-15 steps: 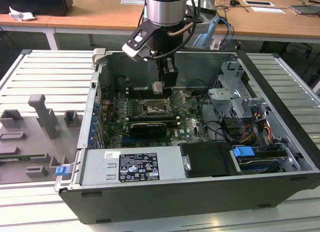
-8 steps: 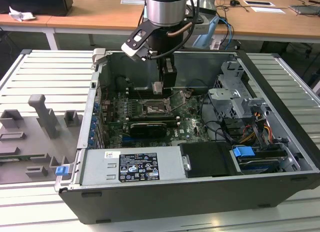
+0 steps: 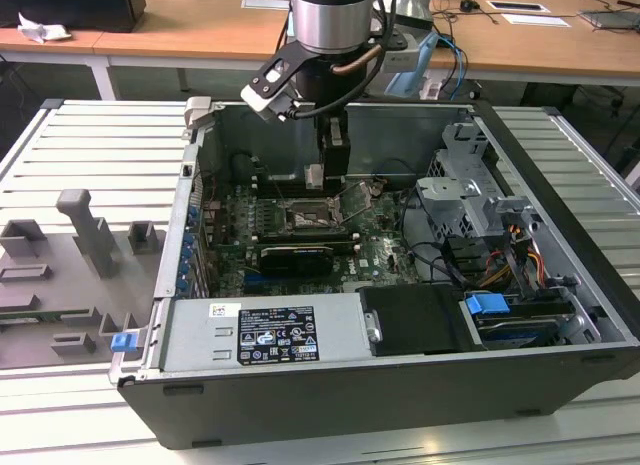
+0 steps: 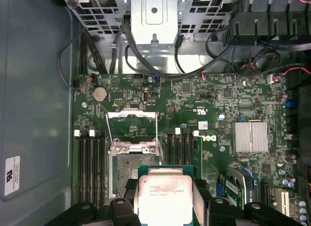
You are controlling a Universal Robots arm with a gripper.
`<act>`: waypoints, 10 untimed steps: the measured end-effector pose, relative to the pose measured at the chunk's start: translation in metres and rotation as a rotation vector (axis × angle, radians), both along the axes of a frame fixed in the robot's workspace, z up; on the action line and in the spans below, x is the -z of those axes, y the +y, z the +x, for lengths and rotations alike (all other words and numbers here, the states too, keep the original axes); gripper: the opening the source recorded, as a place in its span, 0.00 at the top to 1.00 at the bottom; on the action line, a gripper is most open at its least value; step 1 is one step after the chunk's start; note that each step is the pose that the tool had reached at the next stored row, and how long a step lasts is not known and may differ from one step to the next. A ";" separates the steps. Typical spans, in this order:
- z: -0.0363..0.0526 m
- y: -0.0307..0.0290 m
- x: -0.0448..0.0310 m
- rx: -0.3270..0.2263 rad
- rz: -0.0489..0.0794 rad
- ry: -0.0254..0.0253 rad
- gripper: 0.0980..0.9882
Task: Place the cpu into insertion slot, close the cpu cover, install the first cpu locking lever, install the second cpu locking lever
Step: 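Place the cpu into insertion slot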
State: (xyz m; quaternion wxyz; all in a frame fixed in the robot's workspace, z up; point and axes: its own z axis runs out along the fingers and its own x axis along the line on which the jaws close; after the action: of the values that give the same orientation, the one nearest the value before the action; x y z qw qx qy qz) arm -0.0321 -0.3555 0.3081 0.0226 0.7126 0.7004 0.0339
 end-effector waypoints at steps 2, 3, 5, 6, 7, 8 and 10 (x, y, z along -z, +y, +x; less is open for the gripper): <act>0.0000 0.0000 0.0001 0.008 0.000 0.0000 0.51; 0.0000 0.0000 0.0003 0.019 0.000 0.0000 0.51; 0.0000 0.0000 0.0009 0.039 0.000 0.0000 0.51; 0.0000 0.0000 0.0012 0.044 0.000 0.0000 0.51; -0.0001 0.0000 0.0018 0.045 0.000 -0.0001 0.51; -0.0003 0.0000 0.0033 0.045 0.000 0.0000 0.51; -0.0003 0.0000 0.0075 0.045 0.000 0.0000 0.51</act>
State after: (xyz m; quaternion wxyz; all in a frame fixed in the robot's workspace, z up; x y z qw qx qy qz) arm -0.0324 -0.3555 0.3006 0.0233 0.7280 0.6844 0.0335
